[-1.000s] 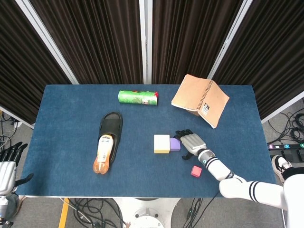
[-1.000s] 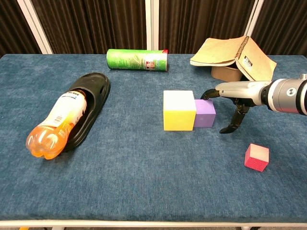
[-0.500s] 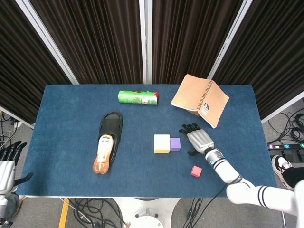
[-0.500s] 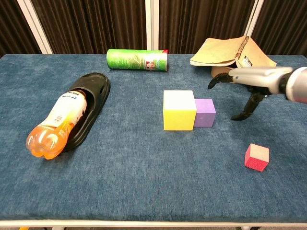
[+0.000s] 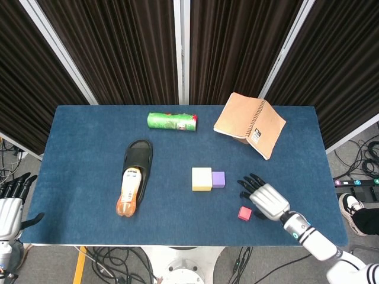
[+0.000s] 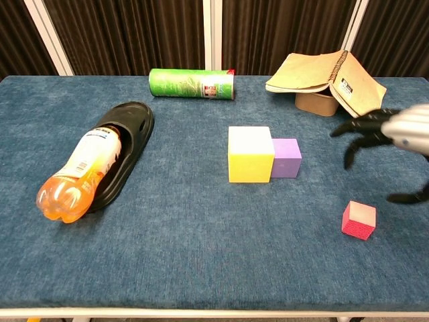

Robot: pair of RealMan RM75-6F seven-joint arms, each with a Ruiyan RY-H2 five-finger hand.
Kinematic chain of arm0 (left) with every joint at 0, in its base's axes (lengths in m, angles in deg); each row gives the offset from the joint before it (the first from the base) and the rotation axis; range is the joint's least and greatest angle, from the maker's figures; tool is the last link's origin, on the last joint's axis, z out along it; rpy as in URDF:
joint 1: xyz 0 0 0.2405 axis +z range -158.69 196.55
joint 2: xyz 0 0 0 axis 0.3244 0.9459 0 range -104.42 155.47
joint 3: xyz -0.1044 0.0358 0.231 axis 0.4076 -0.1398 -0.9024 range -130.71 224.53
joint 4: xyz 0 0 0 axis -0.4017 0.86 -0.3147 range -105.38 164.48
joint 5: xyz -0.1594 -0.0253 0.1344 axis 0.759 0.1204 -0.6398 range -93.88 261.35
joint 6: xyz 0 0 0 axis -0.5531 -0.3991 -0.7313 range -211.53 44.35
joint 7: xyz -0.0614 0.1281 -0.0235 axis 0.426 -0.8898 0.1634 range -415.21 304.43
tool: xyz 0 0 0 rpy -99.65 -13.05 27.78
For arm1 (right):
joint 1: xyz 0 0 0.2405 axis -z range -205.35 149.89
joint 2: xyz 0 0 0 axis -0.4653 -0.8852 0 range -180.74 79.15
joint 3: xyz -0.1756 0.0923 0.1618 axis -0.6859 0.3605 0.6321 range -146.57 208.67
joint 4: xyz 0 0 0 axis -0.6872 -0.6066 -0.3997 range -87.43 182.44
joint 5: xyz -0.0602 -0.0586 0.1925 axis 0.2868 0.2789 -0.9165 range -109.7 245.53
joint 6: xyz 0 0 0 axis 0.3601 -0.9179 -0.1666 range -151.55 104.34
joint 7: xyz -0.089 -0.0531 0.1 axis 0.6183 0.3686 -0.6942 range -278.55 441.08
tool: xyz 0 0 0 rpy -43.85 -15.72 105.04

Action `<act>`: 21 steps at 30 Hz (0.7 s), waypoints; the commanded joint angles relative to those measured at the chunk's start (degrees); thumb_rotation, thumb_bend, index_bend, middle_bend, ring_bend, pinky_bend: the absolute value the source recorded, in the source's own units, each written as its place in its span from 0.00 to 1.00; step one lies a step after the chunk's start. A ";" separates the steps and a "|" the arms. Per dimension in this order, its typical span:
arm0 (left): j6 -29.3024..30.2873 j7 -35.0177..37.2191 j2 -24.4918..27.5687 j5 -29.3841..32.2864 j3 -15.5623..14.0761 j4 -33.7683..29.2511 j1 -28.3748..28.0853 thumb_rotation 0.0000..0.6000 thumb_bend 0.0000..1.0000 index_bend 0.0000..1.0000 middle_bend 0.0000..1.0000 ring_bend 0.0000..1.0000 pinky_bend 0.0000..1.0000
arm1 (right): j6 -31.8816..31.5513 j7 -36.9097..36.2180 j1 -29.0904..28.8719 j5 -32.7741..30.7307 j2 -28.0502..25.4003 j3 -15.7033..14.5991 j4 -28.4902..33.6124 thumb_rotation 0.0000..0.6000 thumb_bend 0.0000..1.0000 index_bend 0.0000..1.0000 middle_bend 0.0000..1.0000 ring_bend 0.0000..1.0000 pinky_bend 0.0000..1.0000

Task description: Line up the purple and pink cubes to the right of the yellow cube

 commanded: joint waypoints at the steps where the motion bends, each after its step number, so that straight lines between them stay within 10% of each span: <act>1: 0.14 -0.33 0.22 0.01 -0.03 -0.44 0.08 1.00 0.00 0.17 0.20 0.15 0.17 | -2.00 -0.74 1.97 3.65 1.68 -1.62 -4.08 1.00 0.18 0.34 0.07 0.00 0.00; 21: 0.68 0.40 0.31 0.77 -0.64 -0.62 1.32 1.00 0.00 0.17 0.20 0.15 0.17 | -4.39 -3.40 3.09 11.10 11.49 -0.61 -18.26 1.00 0.19 0.27 0.05 0.00 0.00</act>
